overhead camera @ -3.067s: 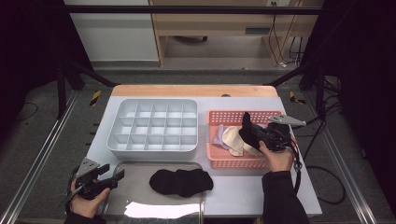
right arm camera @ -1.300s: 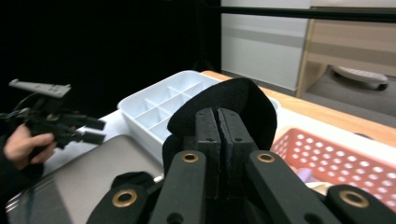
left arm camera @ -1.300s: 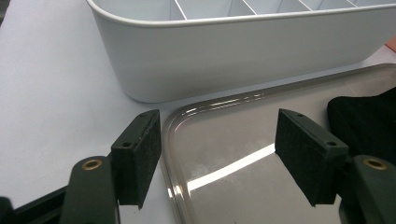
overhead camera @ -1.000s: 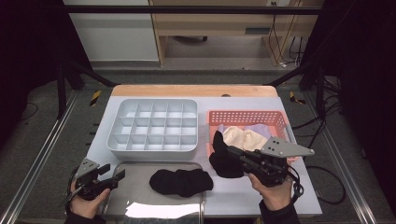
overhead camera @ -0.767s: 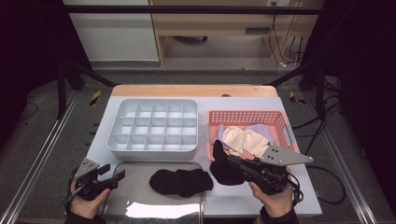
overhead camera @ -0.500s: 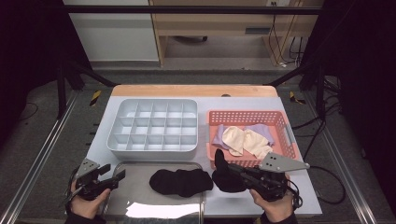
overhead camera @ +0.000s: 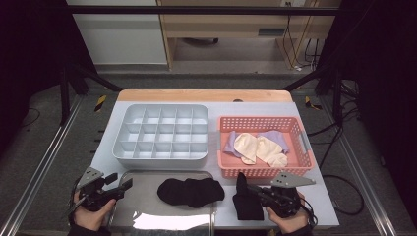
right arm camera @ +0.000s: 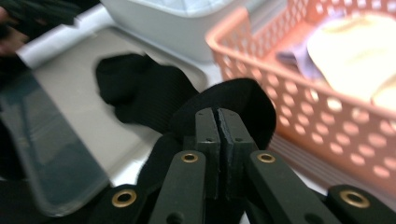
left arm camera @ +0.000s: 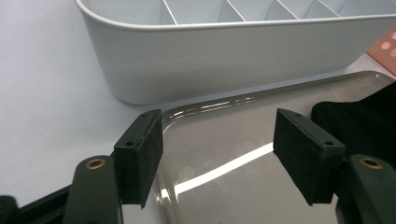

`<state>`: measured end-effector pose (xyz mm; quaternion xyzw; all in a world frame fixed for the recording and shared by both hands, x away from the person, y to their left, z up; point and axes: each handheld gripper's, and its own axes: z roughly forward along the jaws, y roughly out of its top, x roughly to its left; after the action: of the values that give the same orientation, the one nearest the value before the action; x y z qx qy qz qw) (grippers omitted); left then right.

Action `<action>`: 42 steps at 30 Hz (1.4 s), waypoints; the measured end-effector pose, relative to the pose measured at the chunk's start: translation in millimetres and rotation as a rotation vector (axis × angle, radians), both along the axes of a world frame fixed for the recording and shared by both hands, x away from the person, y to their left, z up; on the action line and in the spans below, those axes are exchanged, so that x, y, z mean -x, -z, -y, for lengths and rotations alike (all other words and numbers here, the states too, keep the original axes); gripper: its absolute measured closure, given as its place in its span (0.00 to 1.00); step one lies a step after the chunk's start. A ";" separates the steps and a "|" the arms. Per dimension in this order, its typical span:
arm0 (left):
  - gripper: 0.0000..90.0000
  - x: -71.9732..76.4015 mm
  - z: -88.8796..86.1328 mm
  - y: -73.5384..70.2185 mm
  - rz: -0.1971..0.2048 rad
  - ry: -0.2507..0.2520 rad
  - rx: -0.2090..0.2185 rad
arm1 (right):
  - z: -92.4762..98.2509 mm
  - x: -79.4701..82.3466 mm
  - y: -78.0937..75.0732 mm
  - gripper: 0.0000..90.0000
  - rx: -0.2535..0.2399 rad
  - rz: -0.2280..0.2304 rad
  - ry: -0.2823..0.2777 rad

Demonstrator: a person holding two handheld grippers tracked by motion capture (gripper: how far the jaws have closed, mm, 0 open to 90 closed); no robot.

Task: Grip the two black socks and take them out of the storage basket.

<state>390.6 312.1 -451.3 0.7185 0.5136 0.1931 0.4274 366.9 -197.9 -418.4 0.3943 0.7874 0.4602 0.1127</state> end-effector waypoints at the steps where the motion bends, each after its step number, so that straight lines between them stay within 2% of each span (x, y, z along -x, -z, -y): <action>1: 0.37 0.3 0.4 -0.1 0.001 0.002 -0.001 | -0.5 -2.8 5.7 0.97 0.011 -0.018 0.007; 3: 0.37 0.8 0.5 -0.6 0.005 0.005 -0.002 | -1.4 -9.2 17.0 0.97 0.046 -0.040 0.022; 4: 0.37 1.0 0.5 -0.8 0.007 0.005 -0.001 | -1.4 -13.3 23.2 0.97 0.053 -0.063 0.034; 7: 0.38 1.4 0.8 -1.4 0.013 0.005 -0.002 | -0.6 -21.8 35.2 0.97 0.082 -0.088 0.058; 10: 0.39 1.3 2.6 -1.4 0.013 0.010 -0.009 | -1.8 -28.6 41.6 0.97 0.122 -0.089 0.079; 12: 0.40 1.8 4.2 -1.7 0.017 0.014 -0.009 | -2.0 -31.9 42.8 0.97 0.152 -0.068 0.088; 15: 0.41 1.7 6.4 -1.8 0.017 0.024 -0.014 | -2.4 -36.7 46.1 0.94 0.180 -0.062 0.110; 18: 0.41 2.1 8.8 -1.9 0.013 0.033 -0.017 | -2.5 -40.8 51.1 0.91 0.213 -0.072 0.129; 19: 0.41 2.2 9.6 -2.0 0.016 0.036 -0.017 | -2.1 -41.4 51.4 0.90 0.209 -0.081 0.138; 22: 0.42 3.0 10.6 -2.8 0.020 0.040 -0.013 | 1.7 -40.8 48.6 0.86 0.193 -0.062 0.150; 28: 0.46 4.8 12.9 -5.2 0.028 0.052 -0.009 | 8.0 -32.2 26.6 0.81 0.128 0.028 0.172; 30: 0.48 5.7 13.6 -6.5 0.045 0.050 -0.013 | 8.0 -28.2 18.1 0.81 0.105 0.059 0.171; 34: 0.50 6.9 14.5 -11.4 0.064 0.044 -0.019 | 0.0 -20.4 5.6 0.80 0.068 0.089 0.132; 36: 0.50 7.2 16.0 -16.2 0.079 0.044 -0.019 | -7.9 -17.8 1.3 0.78 0.066 0.100 0.109; 42: 0.48 5.9 27.8 -37.7 0.106 0.056 -0.034 | -34.9 -15.4 -9.1 0.78 0.038 0.110 0.030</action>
<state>384.8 284.3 -413.6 0.7284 0.4668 0.2277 0.4469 382.3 -163.0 -409.3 0.3780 0.7826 0.4646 0.1699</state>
